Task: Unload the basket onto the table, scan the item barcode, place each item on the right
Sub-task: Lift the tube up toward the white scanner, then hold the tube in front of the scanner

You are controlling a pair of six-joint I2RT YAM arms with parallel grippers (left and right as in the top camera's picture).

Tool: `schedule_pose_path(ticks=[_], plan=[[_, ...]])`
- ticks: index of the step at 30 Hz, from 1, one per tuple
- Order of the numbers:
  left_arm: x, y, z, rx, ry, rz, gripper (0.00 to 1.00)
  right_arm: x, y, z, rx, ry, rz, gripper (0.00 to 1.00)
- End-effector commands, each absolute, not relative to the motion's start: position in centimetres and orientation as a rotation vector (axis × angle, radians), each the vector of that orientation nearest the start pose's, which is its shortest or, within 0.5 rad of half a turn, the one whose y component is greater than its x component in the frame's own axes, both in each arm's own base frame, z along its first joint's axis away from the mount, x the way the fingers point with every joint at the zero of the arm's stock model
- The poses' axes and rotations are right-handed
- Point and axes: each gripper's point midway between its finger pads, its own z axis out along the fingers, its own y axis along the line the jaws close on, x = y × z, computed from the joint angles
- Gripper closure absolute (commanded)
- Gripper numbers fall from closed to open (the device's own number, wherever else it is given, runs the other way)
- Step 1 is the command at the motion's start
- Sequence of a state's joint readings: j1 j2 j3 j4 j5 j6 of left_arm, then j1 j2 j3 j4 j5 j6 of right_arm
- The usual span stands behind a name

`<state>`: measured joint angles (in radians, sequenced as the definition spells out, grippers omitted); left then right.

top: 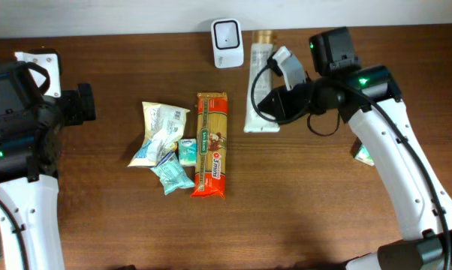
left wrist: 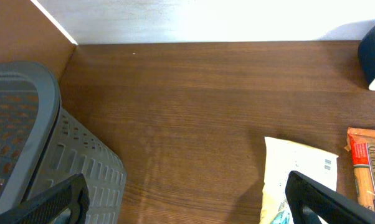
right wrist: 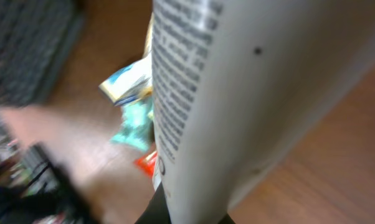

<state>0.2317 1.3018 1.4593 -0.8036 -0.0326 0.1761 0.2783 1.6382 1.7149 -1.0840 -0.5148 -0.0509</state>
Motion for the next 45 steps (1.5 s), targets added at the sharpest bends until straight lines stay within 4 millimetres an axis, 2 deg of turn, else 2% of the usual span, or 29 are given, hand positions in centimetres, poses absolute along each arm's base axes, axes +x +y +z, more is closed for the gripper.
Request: schedule_pose_path(ticks=[1, 2, 4, 6, 7, 9, 13, 17, 22, 29, 32, 37, 39, 41, 44, 45], plan=[[36.8, 9.3, 32.3, -0.065, 2.215, 0.261, 0.01, 40.1, 18.8, 30.2, -0.534, 2.394, 0.455, 0.96], [36.8, 9.2, 32.3, -0.065, 2.215, 0.26, 0.01, 43.3, 19.6, 30.4, -0.553, 2.393, 0.324, 0.96], [36.8, 9.2, 32.3, -0.065, 2.215, 0.26, 0.01, 46.5, 19.9, 30.1, -0.583, 2.378, 0.167, 0.96], [36.8, 9.2, 32.3, -0.065, 2.215, 0.26, 0.01, 50.2, 19.2, 29.4, -0.597, 2.331, -0.07, 0.96], [36.8, 9.2, 32.3, -0.065, 2.215, 0.26, 0.01, 53.1, 18.2, 28.4, -0.56, 2.277, -0.305, 0.96], [36.8, 9.2, 32.3, -0.065, 2.215, 0.26, 0.01, 56.2, 17.7, 26.0, -0.58, 2.205, -0.593, 0.96], [36.8, 9.2, 32.3, -0.065, 2.215, 0.26, 0.01, 60.9, 17.7, 22.6, -0.603, 2.08, -0.844, 0.96], [36.8, 9.2, 32.3, -0.065, 2.215, 0.26, 0.01, 63.8, 17.9, 19.9, -0.642, 1.983, -1.01, 0.96], [36.8, 9.2, 32.3, -0.065, 2.215, 0.26, 0.01, 64.3, 18.2, 15.9, -0.71, 2.012, -1.032, 0.96], [36.8, 9.2, 32.3, -0.065, 2.215, 0.26, 0.01, 63.4, 17.9, 12.1, -0.785, 2.067, -1.06, 0.96], [36.8, 9.3, 32.3, -0.065, 2.215, 0.261, 0.01, 63.1, 17.8, 11.5, -0.807, 2.081, -1.07, 0.96], [36.8, 9.2, 32.3, -0.065, 2.215, 0.26, 0.01, 62.3, 18.0, 12.7, -0.765, 2.057, -1.168, 0.96], [36.8, 9.2, 32.3, -0.065, 2.215, 0.26, 0.01, 61.8, 18.7, 13.9, -0.757, 2.044, -1.159, 0.96], [36.8, 9.2, 32.3, -0.065, 2.215, 0.26, 0.01, 61.2, 19.6, 15.9, -0.699, 2.039, -1.1, 0.96], [36.8, 9.2, 32.3, -0.065, 2.215, 0.26, 0.01, 58.5, 21.8, 19.1, -0.739, 2.127, -0.766, 0.96], [36.8, 9.2, 32.3, -0.065, 2.215, 0.26, 0.01, 56.9, 22.1, 21.0, -0.727, 2.169, -0.637, 0.96]])
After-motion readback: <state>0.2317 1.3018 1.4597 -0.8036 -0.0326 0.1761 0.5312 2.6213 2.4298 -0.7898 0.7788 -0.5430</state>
